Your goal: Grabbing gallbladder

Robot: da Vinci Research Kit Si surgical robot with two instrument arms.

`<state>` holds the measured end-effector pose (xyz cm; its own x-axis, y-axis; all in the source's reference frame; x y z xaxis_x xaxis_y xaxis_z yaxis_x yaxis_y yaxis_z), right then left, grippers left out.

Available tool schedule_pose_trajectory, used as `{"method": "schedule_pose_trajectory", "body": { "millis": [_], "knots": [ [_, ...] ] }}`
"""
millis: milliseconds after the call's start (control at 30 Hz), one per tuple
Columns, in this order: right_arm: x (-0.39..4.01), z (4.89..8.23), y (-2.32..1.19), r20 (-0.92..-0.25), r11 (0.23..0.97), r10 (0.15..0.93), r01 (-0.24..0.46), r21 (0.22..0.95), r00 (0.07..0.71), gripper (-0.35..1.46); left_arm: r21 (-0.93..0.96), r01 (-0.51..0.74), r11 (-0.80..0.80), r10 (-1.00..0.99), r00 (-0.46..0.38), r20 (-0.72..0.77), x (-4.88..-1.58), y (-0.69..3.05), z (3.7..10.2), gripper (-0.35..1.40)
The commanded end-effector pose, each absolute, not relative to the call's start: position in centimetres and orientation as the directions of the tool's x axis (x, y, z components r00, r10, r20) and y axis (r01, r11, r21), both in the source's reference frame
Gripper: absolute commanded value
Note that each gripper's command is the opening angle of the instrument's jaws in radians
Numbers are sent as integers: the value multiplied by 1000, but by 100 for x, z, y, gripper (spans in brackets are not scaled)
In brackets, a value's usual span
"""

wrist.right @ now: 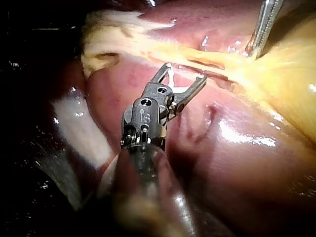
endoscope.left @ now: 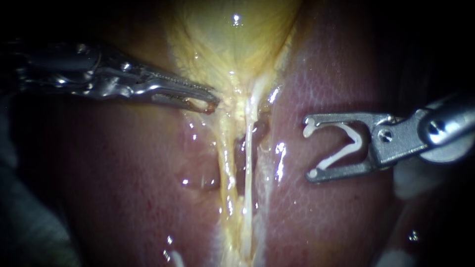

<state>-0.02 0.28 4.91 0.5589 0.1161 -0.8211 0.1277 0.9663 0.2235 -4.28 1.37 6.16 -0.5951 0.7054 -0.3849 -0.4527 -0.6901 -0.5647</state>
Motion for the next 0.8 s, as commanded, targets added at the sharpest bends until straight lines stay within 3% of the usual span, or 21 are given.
{"method": "schedule_pose_trajectory", "body": {
  "millis": [33,800],
  "knots": [
    [-2,492,28,-821,966,116,128,224,559,49,-569,-451,-688,707,-594,-384,-426,139,614,-35],
    [-2,492,28,-821,966,116,128,224,559,49,-590,-474,-654,753,-484,-446,-394,165,528,-35]
  ]
}}
